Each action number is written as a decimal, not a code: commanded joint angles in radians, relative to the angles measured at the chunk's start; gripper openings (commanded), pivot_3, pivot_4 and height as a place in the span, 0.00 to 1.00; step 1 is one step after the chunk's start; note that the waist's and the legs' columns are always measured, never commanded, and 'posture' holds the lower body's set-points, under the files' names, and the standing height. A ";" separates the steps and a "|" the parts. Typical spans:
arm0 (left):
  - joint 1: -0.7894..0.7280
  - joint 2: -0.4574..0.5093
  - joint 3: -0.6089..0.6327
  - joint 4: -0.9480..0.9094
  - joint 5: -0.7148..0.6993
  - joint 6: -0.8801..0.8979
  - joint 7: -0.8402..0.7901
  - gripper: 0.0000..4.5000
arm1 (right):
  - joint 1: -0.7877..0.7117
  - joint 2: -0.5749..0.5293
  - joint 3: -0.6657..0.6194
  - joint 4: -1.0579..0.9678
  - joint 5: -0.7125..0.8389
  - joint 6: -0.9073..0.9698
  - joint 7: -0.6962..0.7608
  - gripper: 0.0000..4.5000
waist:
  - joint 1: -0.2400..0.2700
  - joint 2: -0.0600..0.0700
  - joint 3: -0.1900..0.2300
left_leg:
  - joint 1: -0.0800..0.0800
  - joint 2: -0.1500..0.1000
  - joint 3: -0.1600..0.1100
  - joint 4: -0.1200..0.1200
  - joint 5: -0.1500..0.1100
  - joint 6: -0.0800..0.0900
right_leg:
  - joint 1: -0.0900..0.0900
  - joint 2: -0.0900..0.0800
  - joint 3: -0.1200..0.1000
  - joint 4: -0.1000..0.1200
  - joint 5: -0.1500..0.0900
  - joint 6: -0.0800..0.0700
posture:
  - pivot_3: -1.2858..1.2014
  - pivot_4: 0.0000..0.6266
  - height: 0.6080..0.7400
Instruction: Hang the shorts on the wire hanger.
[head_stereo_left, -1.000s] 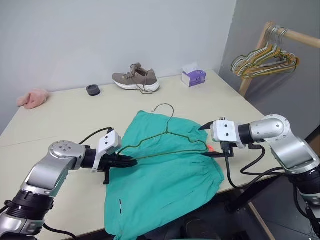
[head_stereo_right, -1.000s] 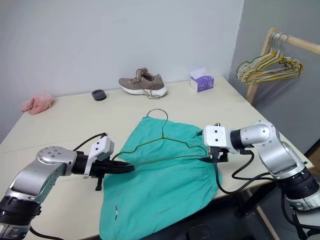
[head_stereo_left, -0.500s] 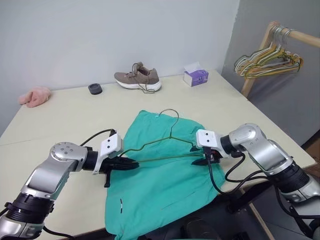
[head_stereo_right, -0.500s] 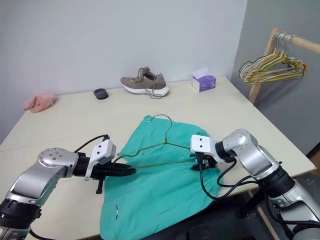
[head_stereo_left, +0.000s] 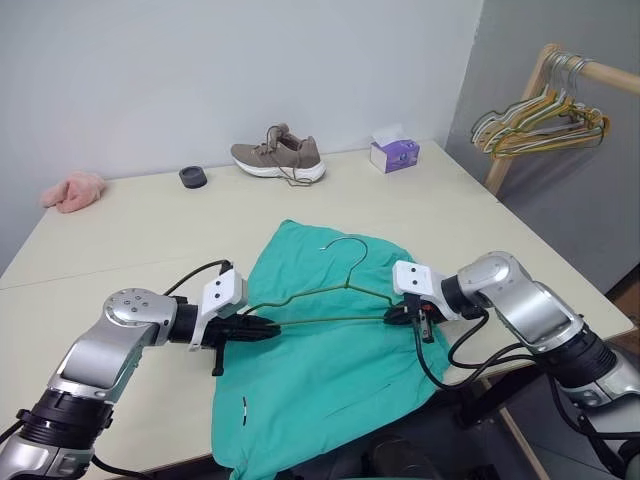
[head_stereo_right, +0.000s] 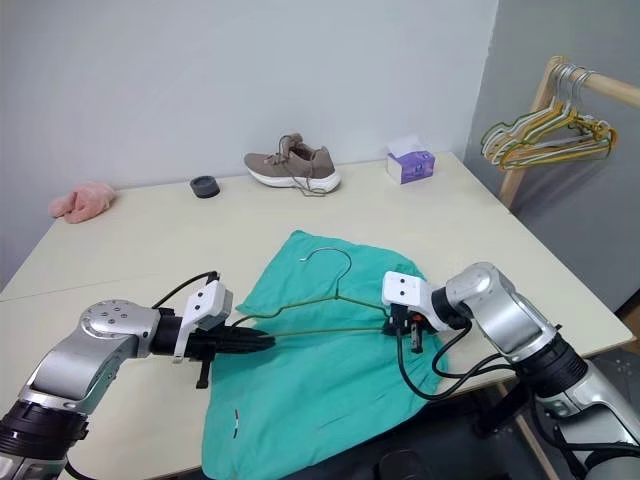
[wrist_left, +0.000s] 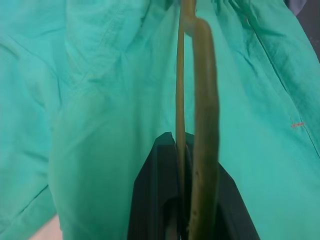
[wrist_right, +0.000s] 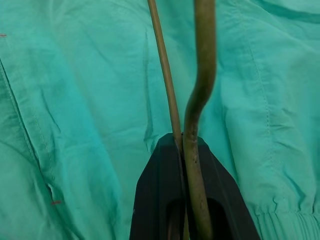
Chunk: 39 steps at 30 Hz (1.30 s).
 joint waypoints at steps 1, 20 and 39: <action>-0.025 -0.003 0.054 0.011 -0.040 0.012 0.009 0.00 | 0.005 -0.025 -0.054 -0.030 0.022 0.005 -0.007 0.01 | 0.000 0.000 0.000 | 0.000 0.000 0.000 0.000 0.000 0.000 | 0.000 0.000 0.000 0.000 0.000 0.000 | 0.40 0.00 1.00; -0.139 -0.112 0.206 0.233 -0.069 0.042 0.234 0.57 | 0.274 -0.216 -0.357 -0.082 0.155 0.134 -0.096 0.00 | -0.002 -0.003 -0.002 | -0.001 0.000 0.000 0.000 0.000 0.000 | 0.000 0.000 0.000 -0.002 0.000 0.000 | 0.39 0.00 1.00; -0.119 -0.134 0.097 0.214 -0.002 -0.036 0.176 0.57 | 0.783 -0.316 -0.787 -0.083 0.304 0.293 -0.163 0.00 | -0.037 -0.002 -0.001 | 0.001 0.000 0.003 0.000 -0.001 0.001 | 0.004 0.001 0.001 -0.007 0.001 0.002 | 0.36 0.00 1.00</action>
